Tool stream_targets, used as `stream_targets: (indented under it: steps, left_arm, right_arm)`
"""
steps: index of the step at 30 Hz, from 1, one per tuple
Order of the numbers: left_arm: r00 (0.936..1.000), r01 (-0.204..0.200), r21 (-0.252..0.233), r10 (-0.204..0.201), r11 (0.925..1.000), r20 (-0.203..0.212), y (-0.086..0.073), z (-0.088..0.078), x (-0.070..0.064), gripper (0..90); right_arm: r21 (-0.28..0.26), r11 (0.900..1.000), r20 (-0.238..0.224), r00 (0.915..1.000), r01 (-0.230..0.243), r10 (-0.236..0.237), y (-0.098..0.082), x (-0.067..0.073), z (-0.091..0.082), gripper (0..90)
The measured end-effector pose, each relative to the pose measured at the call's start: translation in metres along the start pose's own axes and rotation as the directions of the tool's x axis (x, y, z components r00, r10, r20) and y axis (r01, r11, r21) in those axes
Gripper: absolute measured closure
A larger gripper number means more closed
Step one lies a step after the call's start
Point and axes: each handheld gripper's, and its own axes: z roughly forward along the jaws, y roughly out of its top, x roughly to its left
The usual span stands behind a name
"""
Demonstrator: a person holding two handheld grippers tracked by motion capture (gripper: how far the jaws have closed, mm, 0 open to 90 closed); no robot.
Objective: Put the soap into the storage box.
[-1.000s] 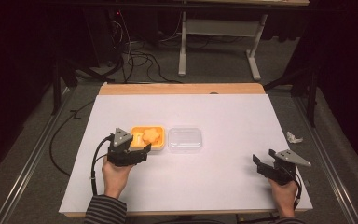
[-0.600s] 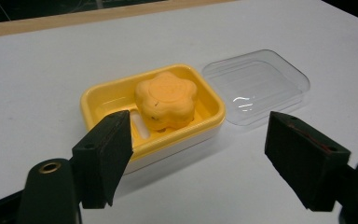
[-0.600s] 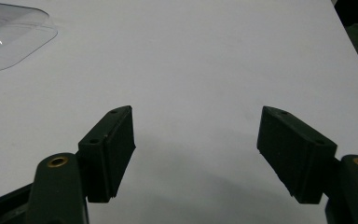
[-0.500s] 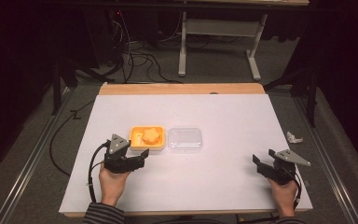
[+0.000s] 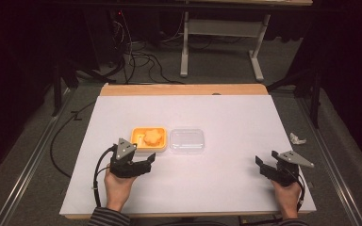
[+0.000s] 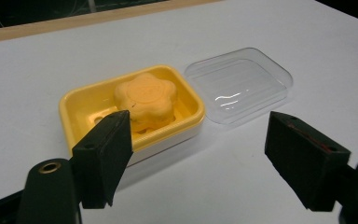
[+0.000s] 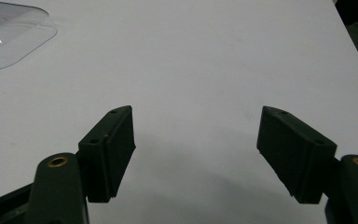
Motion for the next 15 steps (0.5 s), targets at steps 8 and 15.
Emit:
stream_targets:
  steps: [8,15]
  left_arm:
    - [0.9999,0.005,0.005,-0.005,1.0000,0.015,-0.0037,0.0048,-0.0059,23.7]
    - [0.9997,-0.008,0.014,0.008,0.9999,0.021,-0.0083,0.0067,-0.0103,23.8]
  right_arm:
    - [0.002,1.000,0.000,1.0000,0.002,-0.002,0.0000,-0.0001,0.0002,27.9]
    - [0.001,1.000,-0.001,1.0000,0.003,-0.003,0.0000,-0.0001,0.0000,27.9]
